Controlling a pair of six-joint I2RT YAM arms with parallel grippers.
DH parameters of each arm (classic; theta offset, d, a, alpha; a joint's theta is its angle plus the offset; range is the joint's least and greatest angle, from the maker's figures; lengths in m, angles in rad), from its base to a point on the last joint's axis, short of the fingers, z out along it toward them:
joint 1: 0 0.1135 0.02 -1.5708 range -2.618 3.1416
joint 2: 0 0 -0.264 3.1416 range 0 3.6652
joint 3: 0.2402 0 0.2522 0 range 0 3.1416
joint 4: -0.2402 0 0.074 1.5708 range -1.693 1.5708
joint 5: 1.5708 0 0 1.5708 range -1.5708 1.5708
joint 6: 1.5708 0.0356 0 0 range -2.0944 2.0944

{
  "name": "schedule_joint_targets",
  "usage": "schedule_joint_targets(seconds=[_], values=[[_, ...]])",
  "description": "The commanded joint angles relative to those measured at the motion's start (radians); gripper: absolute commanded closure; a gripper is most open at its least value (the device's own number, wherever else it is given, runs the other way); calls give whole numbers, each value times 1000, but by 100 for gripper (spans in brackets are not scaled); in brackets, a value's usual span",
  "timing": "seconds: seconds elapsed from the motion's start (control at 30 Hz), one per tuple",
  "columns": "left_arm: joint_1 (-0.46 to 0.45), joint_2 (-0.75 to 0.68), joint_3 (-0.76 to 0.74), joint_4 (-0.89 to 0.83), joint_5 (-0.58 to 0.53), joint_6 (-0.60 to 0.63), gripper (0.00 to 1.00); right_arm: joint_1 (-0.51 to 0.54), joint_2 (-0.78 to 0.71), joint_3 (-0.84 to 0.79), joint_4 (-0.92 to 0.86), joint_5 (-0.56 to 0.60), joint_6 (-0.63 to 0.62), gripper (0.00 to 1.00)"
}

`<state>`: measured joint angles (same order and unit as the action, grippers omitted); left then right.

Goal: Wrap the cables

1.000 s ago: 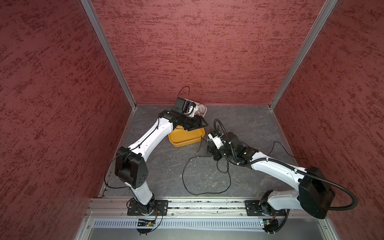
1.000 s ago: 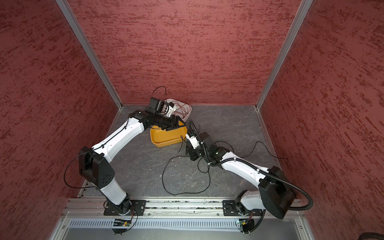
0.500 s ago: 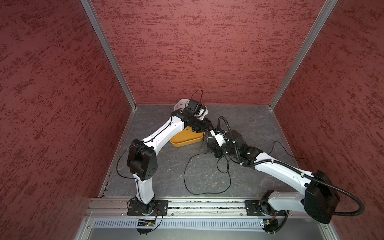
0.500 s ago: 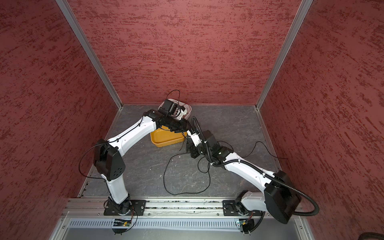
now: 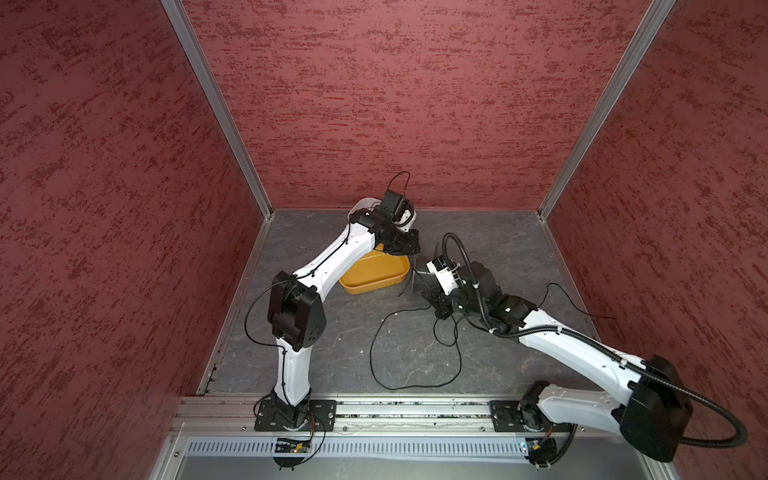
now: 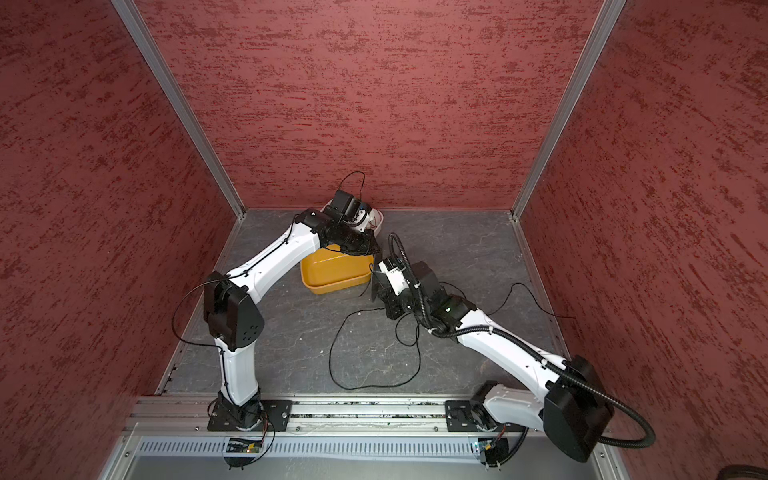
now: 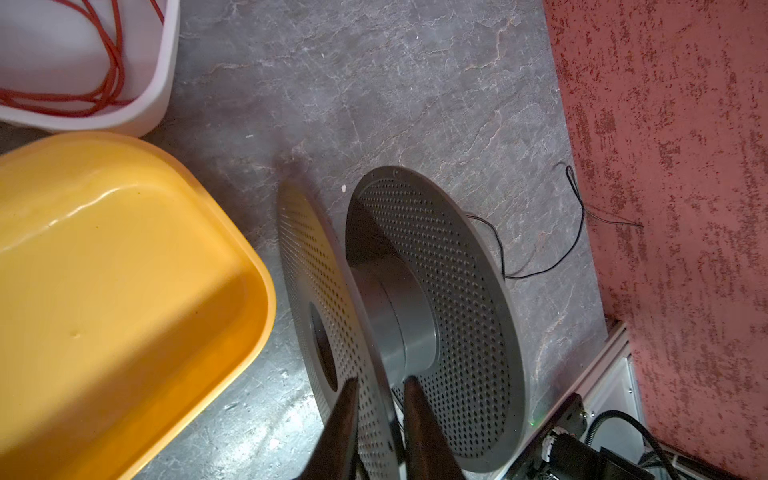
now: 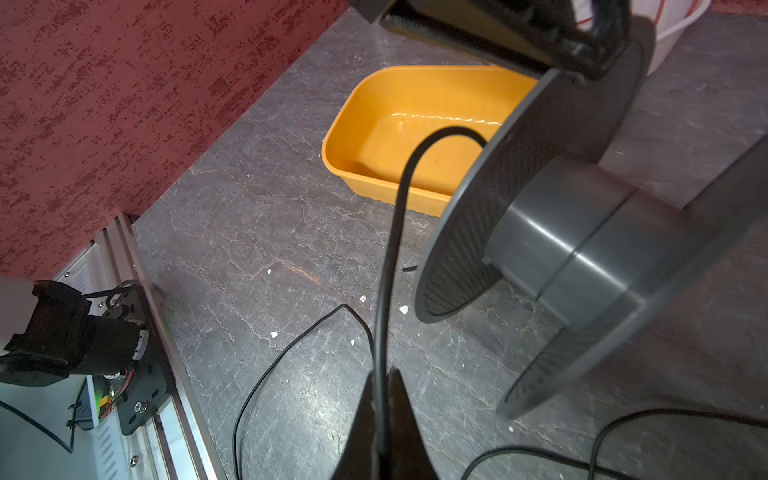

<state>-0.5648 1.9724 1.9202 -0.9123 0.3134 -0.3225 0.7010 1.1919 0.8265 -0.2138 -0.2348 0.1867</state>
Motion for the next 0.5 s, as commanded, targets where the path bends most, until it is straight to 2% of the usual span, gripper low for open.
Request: schedule_joint_targets(seconds=[0.0, 0.3, 0.47], values=[[-6, 25, 28, -48, -54, 35, 81, -9, -26, 12, -34, 29, -8, 100], [-6, 55, 112, -67, -102, 72, 81, -33, -52, 11, -27, -96, -7, 100], [-8, 66, 136, -53, -82, 69, 78, -54, -71, 3, -31, -26, -8, 100]])
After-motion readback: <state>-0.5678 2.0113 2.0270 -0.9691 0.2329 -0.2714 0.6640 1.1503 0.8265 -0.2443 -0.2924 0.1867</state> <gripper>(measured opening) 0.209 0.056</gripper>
